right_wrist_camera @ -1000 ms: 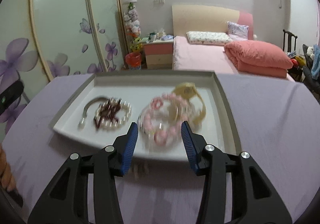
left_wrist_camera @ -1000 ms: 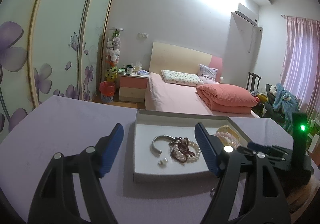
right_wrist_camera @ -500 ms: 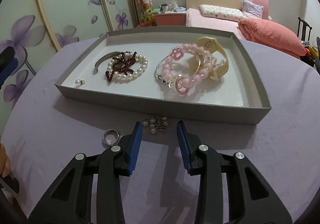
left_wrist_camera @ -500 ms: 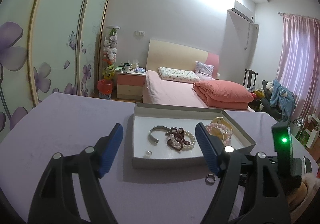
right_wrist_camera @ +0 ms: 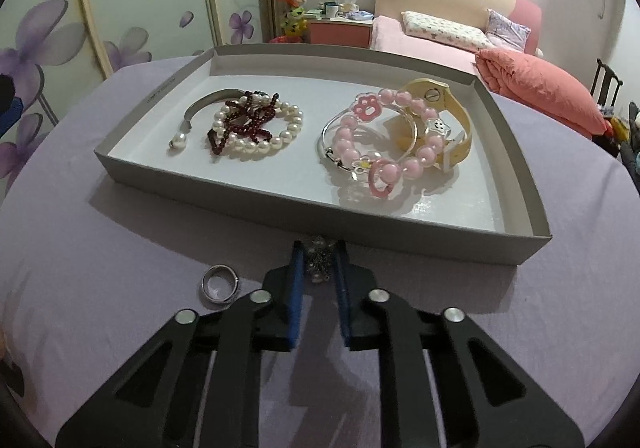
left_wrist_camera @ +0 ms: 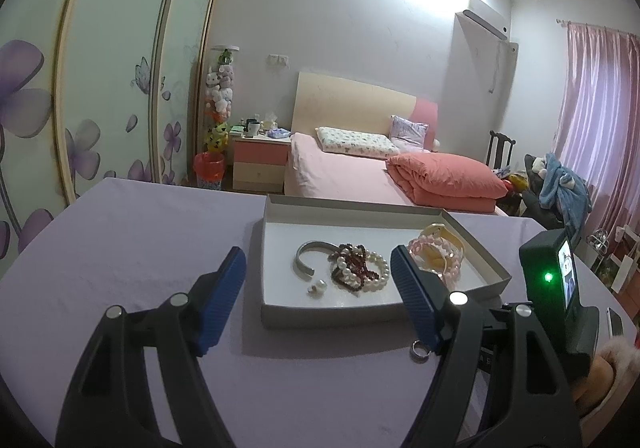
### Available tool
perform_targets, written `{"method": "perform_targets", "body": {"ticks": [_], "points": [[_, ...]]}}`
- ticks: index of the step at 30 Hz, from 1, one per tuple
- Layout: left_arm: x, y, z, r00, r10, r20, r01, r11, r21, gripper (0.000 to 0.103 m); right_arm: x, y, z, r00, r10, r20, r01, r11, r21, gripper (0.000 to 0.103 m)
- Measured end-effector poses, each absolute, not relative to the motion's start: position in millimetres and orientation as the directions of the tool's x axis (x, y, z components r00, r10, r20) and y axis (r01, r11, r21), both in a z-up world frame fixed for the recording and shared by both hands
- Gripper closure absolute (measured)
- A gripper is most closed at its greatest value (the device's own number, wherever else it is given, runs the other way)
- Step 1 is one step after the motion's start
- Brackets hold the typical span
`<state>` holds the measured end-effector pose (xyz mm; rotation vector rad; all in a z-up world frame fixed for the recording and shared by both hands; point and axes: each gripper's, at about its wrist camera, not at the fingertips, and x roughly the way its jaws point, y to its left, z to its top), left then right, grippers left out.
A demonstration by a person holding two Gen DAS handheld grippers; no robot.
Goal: Organize jewelry
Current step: 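Close the left tool on the silver ring while the right tool holds the charms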
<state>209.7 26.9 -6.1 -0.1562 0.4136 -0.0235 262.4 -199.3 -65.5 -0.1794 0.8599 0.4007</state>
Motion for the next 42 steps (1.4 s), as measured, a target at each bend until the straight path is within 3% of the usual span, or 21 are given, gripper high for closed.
{"method": "perform_targets", "body": {"ticks": [10, 13, 19, 30, 42], "points": [[209.9, 6.0, -16.6, 0.879, -0.100, -0.467, 0.042, 0.990, -0.132, 0.029, 245.0, -236.0, -65.7, 0.594, 0.249, -0.765, -0.342, 0.939, 0.040, 0.091], [211.4, -4.4, -23.7, 0.853, -0.130, -0.505, 0.072, 0.988, -0.133, 0.024, 237.2, -260.9, -66.2, 0.607, 0.215, -0.765, -0.284, 0.958, 0.044, 0.091], [217.9, -37.6, -43.9, 0.777, -0.176, -0.605, 0.142, 0.984, -0.105, 0.024, 230.4, -302.9, -68.1, 0.622, 0.172, -0.764, -0.180, 0.981, 0.075, 0.092], [244.5, -81.7, -82.9, 0.655, -0.100, -0.749, 0.111, 0.993, -0.035, 0.025, 233.4, -305.8, -70.0, 0.621, 0.178, -0.763, -0.163, 0.982, 0.096, 0.092], [268.5, -96.3, -92.3, 0.622, -0.061, -0.780, 0.072, 0.997, -0.020, 0.046, 233.2, -310.1, -71.0, 0.617, 0.205, -0.760, -0.164, 0.978, 0.131, 0.091]]}}
